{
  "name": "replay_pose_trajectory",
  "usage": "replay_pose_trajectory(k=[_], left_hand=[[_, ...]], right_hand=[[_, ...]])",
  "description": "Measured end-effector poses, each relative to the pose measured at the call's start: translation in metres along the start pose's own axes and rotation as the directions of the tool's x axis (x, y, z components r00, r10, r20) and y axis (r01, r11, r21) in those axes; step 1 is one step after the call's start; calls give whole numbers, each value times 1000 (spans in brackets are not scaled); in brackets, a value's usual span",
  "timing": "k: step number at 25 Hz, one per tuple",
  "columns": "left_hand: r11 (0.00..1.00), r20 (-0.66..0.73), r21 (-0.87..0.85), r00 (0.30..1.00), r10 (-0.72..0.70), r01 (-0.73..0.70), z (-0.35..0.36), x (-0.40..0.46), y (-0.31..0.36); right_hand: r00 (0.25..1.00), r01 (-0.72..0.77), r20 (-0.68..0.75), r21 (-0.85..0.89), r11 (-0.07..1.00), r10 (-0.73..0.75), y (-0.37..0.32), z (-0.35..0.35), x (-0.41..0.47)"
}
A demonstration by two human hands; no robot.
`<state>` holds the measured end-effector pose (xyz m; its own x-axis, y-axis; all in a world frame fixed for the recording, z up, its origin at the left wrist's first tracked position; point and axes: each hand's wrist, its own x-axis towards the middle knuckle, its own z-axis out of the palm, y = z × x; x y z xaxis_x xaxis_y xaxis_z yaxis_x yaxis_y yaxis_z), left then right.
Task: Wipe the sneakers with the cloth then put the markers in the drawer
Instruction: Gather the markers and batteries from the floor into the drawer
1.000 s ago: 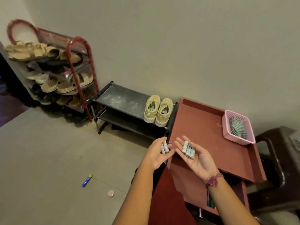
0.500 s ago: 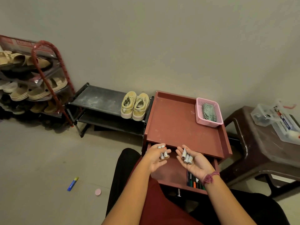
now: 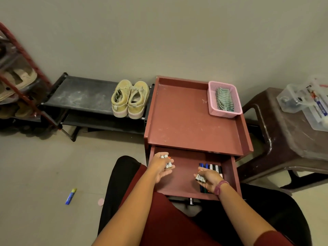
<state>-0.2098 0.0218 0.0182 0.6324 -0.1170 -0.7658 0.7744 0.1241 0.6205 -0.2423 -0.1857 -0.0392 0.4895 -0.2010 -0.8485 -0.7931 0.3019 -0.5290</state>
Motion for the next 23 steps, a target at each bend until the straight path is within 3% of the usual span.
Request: replay_pose_trajectory(k=[5,11,19,23], left_hand=[[1000,1,7,1000,7,-7,-3,19,8],[1000,-15,1,1000,12,-12,-3,32,16],[999,-34,-51,999,8,-10,-1,38,20],[999,-40,-48,999,12,-14,-1,42,18]], right_hand=[[996,8,-81,-386,923,-43,18,7,53],[984,46,-89,-717,696,-157,35,19,88],[970,7,-139,-802,597,-198,48,18,106],[972,41,-85,-855,518,-217,54,18,110]])
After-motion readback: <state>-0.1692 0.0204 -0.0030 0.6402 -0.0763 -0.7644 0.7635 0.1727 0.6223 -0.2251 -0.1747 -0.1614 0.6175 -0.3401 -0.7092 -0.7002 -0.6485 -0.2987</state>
